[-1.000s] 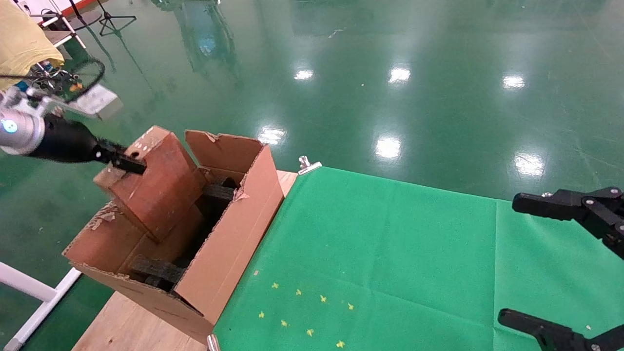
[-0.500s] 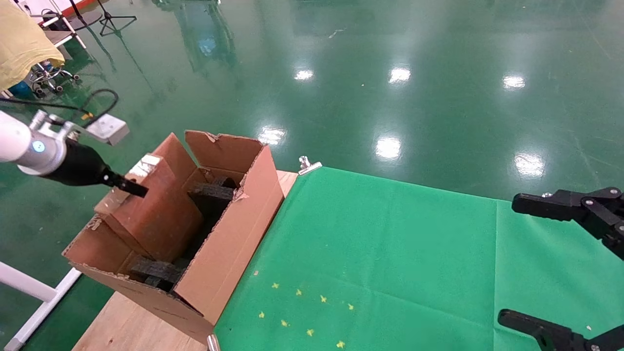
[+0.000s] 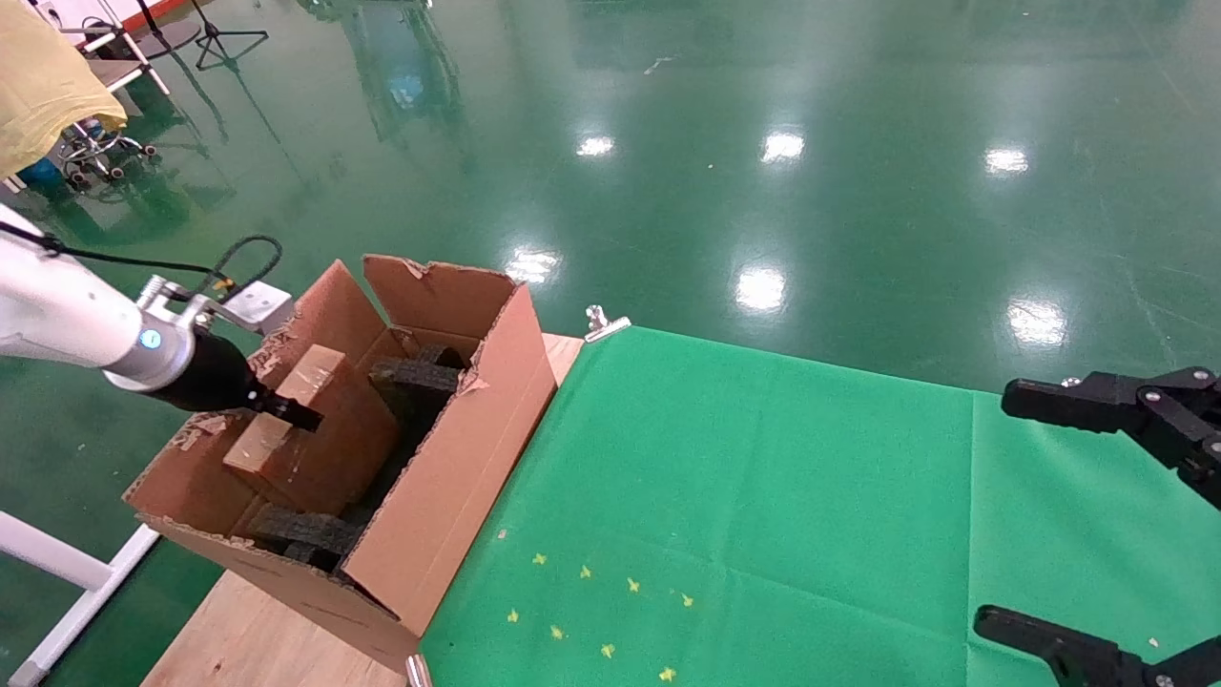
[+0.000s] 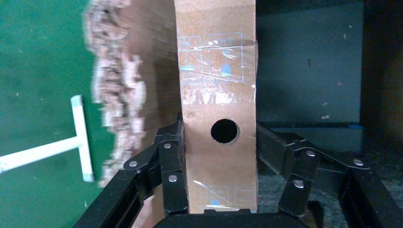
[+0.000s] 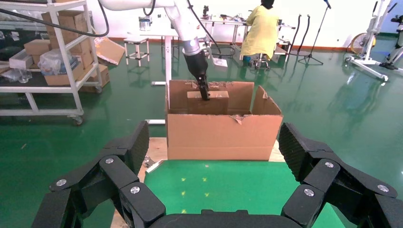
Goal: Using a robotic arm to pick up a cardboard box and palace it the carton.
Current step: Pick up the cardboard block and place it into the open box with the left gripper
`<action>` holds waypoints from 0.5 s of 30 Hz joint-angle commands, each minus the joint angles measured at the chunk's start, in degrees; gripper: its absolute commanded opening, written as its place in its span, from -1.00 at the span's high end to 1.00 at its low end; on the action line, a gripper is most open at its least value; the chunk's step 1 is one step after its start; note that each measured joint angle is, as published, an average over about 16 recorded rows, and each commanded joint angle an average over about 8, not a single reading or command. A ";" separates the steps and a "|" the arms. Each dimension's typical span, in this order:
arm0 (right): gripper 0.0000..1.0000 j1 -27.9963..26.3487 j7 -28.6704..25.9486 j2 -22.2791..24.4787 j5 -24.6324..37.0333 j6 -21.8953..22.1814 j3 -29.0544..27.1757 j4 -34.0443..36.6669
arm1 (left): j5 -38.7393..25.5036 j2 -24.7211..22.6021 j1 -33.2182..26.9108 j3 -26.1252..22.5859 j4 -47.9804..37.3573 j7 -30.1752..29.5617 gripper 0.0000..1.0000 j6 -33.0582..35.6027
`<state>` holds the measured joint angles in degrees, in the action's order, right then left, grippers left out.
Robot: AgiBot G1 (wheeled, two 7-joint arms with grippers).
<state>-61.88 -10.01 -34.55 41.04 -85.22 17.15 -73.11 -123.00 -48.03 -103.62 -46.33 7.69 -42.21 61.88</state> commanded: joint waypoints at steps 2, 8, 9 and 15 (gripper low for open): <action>-1.00 0.00 0.00 0.00 -0.01 0.00 0.01 0.00 | -0.08 -1.04 0.90 -0.08 -1.00 -0.64 1.00 -0.81; -1.00 0.00 0.01 0.01 -0.02 0.01 0.02 0.00 | 0.78 -2.00 2.51 0.49 -2.94 -1.14 0.75 -3.00; -1.00 -0.01 0.01 0.01 -0.02 0.01 0.02 0.00 | 0.97 -2.06 2.67 0.63 -3.18 -1.21 0.50 -3.29; -1.00 0.01 0.02 0.02 -0.03 0.02 0.03 0.01 | 1.65 -2.07 3.38 1.19 -4.52 -1.57 -0.96 -5.23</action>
<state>-61.88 -9.99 -34.53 41.01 -85.20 17.18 -73.10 -121.47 -50.11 -100.36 -45.25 3.44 -43.72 57.05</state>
